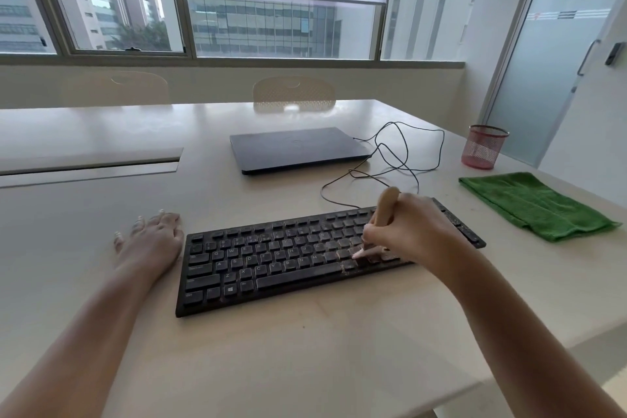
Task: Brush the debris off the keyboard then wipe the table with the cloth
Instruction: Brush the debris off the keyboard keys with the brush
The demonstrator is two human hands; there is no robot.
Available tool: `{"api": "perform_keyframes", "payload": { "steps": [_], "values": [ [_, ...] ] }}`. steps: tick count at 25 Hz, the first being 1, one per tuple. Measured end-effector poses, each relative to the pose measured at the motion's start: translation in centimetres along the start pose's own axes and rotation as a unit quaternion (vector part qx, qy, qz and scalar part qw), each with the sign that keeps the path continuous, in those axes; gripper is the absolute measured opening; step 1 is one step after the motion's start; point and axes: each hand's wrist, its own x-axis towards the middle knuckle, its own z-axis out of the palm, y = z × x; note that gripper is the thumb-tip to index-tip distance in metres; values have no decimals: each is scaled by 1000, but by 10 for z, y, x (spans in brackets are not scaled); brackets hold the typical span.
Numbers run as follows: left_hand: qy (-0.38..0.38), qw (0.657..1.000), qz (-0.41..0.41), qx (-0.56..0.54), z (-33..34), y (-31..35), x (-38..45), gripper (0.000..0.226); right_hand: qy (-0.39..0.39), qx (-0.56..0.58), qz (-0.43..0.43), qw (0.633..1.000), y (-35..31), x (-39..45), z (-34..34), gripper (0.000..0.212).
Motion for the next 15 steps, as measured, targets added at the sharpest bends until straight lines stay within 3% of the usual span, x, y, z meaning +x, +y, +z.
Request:
{"api": "perform_keyframes", "payload": {
  "steps": [4,9,12,15],
  "values": [
    [-3,1000,3,-3,-1,-1,-1,44,-68,95,-93,989,-30,-18,17,15],
    [-5,1000,0,-8,-2,-1,-1,44,-19,-30,29,999,-2,-3,-6,20],
    [-8,1000,1,-4,-2,-1,0,44,-41,77,2,996,-11,-11,-1,16],
    [-10,1000,2,1,-1,-1,0,44,-74,55,-22,996,-10,-17,9,16]
  ]
}}
